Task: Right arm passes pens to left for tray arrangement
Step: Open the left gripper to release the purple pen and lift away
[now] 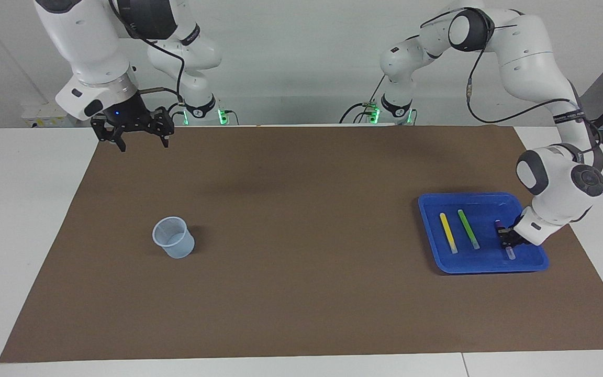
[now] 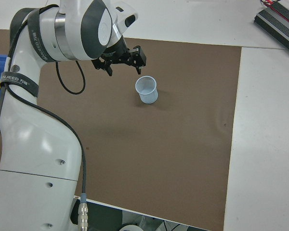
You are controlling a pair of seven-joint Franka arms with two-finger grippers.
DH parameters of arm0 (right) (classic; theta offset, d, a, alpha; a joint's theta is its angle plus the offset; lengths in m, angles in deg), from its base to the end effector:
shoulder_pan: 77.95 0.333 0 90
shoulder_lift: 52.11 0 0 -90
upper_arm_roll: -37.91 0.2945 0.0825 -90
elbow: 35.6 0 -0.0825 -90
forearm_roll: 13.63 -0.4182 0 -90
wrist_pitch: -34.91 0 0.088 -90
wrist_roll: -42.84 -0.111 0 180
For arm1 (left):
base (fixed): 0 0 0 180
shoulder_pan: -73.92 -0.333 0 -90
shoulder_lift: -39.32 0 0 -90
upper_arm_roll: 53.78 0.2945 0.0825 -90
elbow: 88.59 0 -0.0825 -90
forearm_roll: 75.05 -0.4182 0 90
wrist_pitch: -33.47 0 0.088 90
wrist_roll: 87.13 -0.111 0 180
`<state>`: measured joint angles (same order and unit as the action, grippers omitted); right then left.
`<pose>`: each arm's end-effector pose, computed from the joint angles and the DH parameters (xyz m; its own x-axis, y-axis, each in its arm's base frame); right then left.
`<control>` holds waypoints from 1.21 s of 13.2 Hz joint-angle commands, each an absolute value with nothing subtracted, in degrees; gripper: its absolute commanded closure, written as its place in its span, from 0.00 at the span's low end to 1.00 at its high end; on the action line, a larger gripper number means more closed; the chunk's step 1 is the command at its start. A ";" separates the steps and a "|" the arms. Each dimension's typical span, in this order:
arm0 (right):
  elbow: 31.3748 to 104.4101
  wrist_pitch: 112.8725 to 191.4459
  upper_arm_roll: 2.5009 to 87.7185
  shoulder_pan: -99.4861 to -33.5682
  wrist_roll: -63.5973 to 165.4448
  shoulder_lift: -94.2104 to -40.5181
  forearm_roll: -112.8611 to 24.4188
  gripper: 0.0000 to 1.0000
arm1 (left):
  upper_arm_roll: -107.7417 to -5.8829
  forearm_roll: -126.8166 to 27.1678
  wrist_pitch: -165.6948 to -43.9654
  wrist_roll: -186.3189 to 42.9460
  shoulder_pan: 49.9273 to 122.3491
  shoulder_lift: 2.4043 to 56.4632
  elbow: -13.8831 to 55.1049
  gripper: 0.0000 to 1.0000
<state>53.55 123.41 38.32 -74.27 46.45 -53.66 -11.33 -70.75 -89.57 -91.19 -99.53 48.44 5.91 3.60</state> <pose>0.5921 0.0377 0.5883 0.9903 0.1328 -0.0408 0.1344 -0.9902 0.0374 0.6945 0.1358 0.2593 0.9866 -0.1632 0.0013 -0.1629 -0.9854 -0.0499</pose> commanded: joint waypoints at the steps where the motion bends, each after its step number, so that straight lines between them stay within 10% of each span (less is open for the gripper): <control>1: 55.81 125.09 38.00 -74.35 45.56 -52.29 -12.39 0.00 | -71.36 -89.30 -91.79 -99.53 47.47 6.01 5.37 0.00; 16: 56.86 127.20 37.82 -78.39 43.10 -52.11 -15.21 0.00 | -73.38 -84.80 -77.66 -99.17 51.94 20.23 0.54 0.00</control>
<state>54.94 126.11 37.60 -77.57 43.05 -53.59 -14.31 -73.97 -85.59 -80.95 -99.36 50.77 17.42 -0.09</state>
